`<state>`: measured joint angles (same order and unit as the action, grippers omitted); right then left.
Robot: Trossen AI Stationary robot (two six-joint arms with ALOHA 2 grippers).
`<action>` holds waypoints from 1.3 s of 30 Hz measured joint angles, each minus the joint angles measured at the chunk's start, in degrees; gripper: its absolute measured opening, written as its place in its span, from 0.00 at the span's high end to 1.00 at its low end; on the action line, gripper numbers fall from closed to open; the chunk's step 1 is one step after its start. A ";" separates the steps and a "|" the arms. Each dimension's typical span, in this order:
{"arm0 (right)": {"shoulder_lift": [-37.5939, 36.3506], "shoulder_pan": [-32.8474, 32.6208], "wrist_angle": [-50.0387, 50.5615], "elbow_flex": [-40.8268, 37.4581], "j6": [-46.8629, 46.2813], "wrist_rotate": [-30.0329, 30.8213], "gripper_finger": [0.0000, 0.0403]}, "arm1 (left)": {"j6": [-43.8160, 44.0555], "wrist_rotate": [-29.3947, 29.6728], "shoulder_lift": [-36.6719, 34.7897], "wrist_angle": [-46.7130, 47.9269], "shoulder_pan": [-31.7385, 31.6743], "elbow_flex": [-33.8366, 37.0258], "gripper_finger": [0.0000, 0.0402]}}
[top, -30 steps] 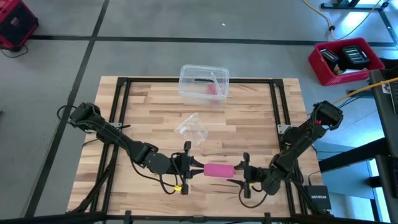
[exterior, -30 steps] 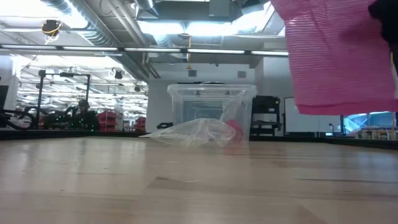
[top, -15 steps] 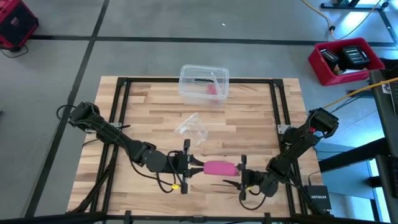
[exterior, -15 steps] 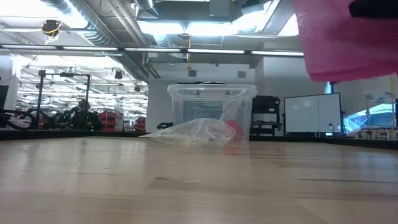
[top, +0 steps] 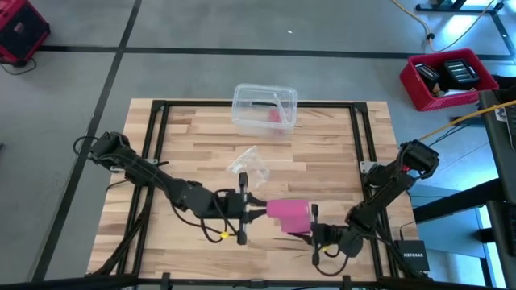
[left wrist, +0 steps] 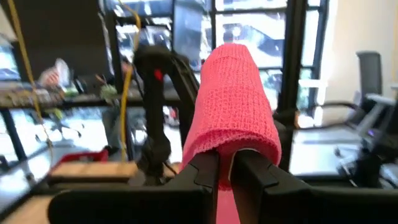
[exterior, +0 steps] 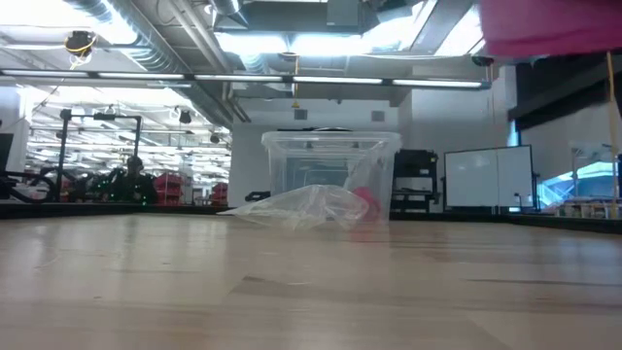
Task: Roll bandage
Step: Roll the pink bandage
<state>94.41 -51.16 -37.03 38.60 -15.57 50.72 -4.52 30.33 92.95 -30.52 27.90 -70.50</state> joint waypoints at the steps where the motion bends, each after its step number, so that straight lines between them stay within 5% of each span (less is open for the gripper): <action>1: 0.00 -0.39 0.33 0.37 0.51 -0.41 0.99 | -0.90 0.14 0.00 -1.47 -0.32 0.00 0.95; 12: -0.02 -6.30 7.94 6.80 -0.52 1.63 0.99 | -13.79 11.76 0.00 -6.69 -1.84 0.00 0.95; 23: -0.02 -8.06 31.80 20.82 -1.06 0.62 0.99 | -25.73 26.65 0.00 -2.85 -3.69 0.00 0.95; 29: -0.02 -7.61 43.06 29.85 1.65 -1.94 0.99 | -24.42 27.10 0.00 2.77 -6.18 0.00 0.95; 39: -0.02 -7.68 46.51 45.08 12.94 -5.76 1.00 | -20.94 26.28 0.33 10.98 -6.87 0.00 0.95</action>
<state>94.39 -58.83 9.48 83.68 -2.64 44.96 -25.47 56.61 93.28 -19.54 21.03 -70.50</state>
